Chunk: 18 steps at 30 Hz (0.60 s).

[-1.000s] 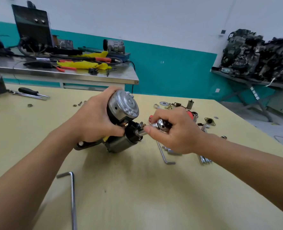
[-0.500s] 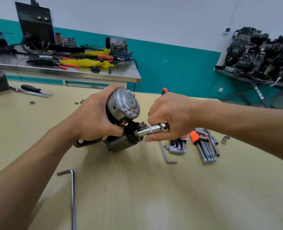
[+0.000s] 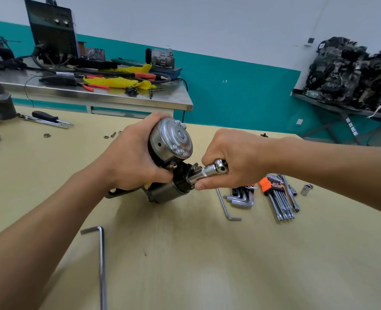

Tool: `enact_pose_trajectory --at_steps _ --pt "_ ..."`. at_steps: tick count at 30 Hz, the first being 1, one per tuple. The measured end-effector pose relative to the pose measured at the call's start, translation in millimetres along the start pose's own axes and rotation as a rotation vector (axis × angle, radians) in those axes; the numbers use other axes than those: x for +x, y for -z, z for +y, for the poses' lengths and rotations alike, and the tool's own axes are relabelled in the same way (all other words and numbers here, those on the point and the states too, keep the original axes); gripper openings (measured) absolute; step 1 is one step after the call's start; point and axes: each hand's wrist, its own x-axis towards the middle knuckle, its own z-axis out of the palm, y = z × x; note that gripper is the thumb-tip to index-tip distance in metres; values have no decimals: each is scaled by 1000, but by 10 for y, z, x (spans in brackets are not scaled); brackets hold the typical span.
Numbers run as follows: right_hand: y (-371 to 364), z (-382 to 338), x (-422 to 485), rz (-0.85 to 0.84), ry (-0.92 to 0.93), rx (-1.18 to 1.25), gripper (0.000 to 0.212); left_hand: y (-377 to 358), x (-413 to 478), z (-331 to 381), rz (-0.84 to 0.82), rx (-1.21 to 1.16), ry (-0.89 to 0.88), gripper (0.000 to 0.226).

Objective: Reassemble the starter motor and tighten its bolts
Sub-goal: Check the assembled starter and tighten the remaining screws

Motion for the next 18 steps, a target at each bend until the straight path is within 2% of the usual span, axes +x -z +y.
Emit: enact_pose_trajectory --at_steps 6,11,16,18 --pt "-176 23 -108 85 -216 348 52 -21 -19 24 19 20 19 86" --pt "-262 -51 -144 138 -335 482 50 -15 -17 23 28 28 27 85" --pt "-294 -135 -175 215 -415 439 57 5 -17 24 5 44 20 85" --pt "-190 -171 -141 224 -269 196 56 27 -2 37 -30 50 28 89"
